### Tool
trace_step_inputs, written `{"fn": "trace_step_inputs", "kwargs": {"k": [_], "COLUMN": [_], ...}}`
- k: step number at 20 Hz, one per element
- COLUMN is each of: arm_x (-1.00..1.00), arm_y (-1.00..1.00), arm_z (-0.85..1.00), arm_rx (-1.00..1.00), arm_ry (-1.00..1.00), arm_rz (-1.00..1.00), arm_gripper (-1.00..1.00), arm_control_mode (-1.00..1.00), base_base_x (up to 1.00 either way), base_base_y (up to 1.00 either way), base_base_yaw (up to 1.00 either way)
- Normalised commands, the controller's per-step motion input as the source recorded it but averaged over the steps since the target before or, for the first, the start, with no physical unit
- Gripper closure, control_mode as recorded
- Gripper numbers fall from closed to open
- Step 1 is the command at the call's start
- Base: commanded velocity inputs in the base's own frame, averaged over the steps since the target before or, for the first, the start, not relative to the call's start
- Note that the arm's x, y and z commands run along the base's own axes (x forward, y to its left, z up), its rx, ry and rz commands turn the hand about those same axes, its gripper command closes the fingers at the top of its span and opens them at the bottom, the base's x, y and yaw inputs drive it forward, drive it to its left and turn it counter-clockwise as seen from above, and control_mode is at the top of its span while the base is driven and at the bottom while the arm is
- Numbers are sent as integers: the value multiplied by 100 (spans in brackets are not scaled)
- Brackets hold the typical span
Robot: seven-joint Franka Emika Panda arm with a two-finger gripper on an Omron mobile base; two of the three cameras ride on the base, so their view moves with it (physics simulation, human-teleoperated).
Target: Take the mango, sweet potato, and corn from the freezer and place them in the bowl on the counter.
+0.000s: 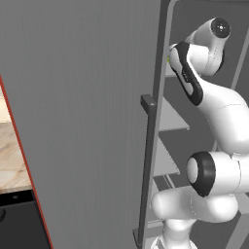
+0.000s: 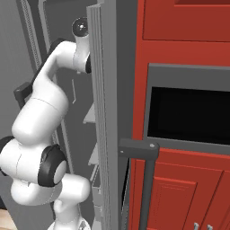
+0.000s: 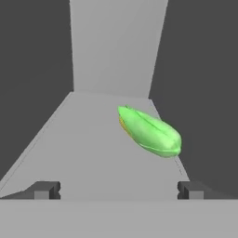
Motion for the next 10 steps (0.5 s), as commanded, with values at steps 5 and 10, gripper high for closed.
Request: {"fn": "trace_step_inputs", "kwargs": {"k": [5, 10], "arm_x": [10, 10], "arm_y": [-5, -8], "arm_z": [-5, -14], "arm_rx": [-13, -14], "arm_ry": [0, 0], "arm_rz": [1, 1], "arm_gripper": [-100, -100], "arm_control_mode": [-100, -100], "base_base_x": [0, 0], "base_base_y": [0, 0], "base_base_yaw": [0, 0]}}
